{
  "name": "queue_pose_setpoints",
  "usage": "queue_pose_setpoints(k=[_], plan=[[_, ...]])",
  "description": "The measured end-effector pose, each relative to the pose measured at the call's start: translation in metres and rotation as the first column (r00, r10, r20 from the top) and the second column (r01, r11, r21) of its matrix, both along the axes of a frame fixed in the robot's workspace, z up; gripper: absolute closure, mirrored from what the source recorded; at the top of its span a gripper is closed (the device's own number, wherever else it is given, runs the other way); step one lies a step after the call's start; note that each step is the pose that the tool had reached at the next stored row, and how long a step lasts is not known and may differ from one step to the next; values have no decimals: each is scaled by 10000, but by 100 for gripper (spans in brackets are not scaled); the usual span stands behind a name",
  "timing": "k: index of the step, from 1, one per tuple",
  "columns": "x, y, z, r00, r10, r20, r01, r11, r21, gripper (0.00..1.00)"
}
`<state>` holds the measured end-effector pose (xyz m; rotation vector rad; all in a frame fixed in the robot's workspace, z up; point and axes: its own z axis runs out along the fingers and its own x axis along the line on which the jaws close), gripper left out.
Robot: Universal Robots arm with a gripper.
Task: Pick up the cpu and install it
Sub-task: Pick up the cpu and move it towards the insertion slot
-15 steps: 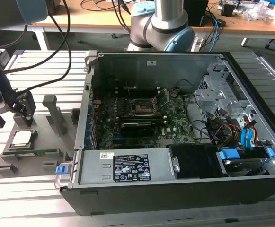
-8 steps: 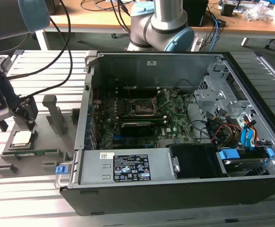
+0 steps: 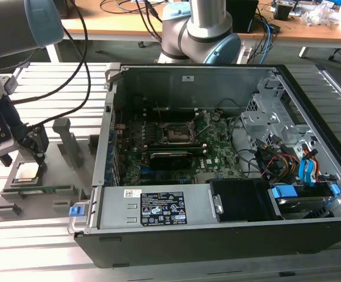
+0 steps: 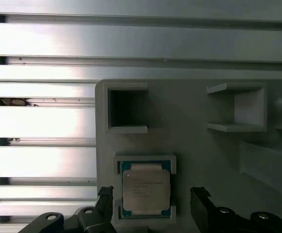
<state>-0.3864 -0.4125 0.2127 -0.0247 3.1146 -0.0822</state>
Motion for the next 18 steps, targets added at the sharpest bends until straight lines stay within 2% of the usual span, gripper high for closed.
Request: queue_pose_setpoints(k=[1,2,9,12,15,18], plan=[[-3,-82,-71,9978,656,4,-656,9978,62,26],[-4,-82,-85,9979,654,6,-654,9978,86,26],[-4,-83,-198,9979,655,6,-655,9978,90,26],[-3,-83,-211,9979,655,5,-655,9978,105,26],[-3,-83,-227,9984,564,13,-564,9982,193,26],[-1,-83,-228,9984,562,12,-562,9982,192,26]])
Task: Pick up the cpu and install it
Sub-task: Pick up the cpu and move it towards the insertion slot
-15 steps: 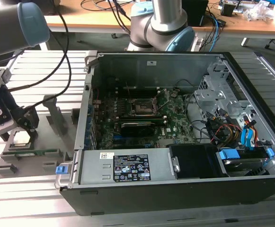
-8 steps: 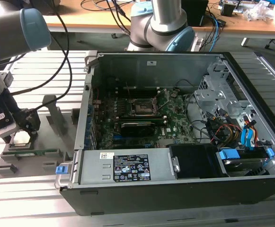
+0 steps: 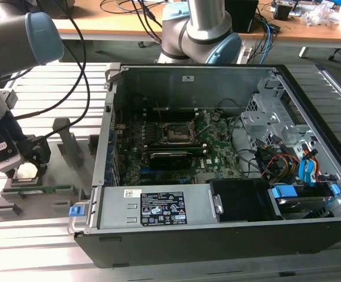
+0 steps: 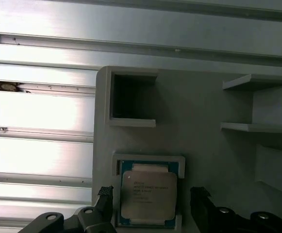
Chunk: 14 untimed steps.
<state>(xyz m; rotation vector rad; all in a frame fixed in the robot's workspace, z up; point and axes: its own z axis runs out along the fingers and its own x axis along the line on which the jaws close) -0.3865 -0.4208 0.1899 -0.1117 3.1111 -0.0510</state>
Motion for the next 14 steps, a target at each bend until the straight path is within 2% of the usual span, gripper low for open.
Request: queue_pose_setpoints(k=[2,5,14], plan=[[0,0,0,10000,-1,0,1,10000,-1,27],[1,0,1,10000,0,-2,0,10000,-4,45],[3,0,0,10000,-3,0,3,10000,-7,45]])
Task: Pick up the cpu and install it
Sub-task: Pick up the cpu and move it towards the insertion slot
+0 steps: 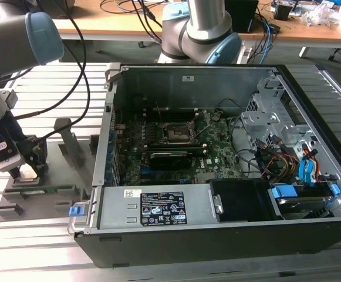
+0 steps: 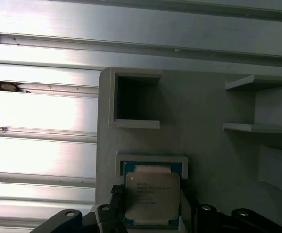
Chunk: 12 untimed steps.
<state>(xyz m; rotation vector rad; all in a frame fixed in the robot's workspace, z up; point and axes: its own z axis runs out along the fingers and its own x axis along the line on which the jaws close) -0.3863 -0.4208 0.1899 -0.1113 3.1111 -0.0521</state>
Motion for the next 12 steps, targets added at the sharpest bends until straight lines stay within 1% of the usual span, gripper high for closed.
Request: queue_pose_setpoints(k=[10,12], plan=[[3,0,5,10000,-1,4,1,10000,-3,45],[2,0,64,10000,-2,1,2,10000,-3,45]])
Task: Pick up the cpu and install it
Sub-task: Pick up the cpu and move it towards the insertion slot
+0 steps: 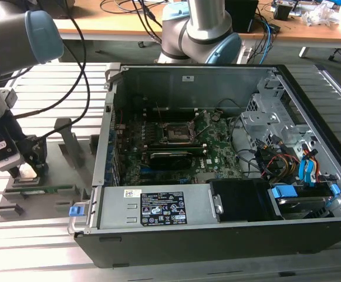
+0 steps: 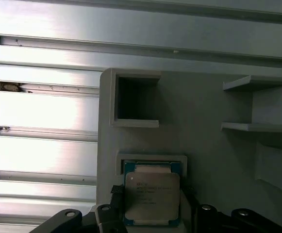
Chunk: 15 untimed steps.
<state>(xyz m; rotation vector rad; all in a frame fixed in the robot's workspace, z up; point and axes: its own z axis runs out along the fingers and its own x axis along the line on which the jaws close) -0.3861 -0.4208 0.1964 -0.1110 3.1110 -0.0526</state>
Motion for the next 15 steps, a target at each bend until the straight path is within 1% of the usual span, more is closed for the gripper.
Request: queue_pose_setpoints(k=[2,4,7,9,11,15], plan=[[0,0,62,10000,0,0,0,10000,-1,45],[0,0,105,10000,0,0,0,10000,0,45],[0,0,193,10000,0,-1,0,10000,-1,45],[0,0,222,10000,0,-1,0,10000,0,45],[-1,0,278,10000,-1,-1,1,10000,-1,45],[0,0,348,10000,0,-1,0,10000,-1,45]])
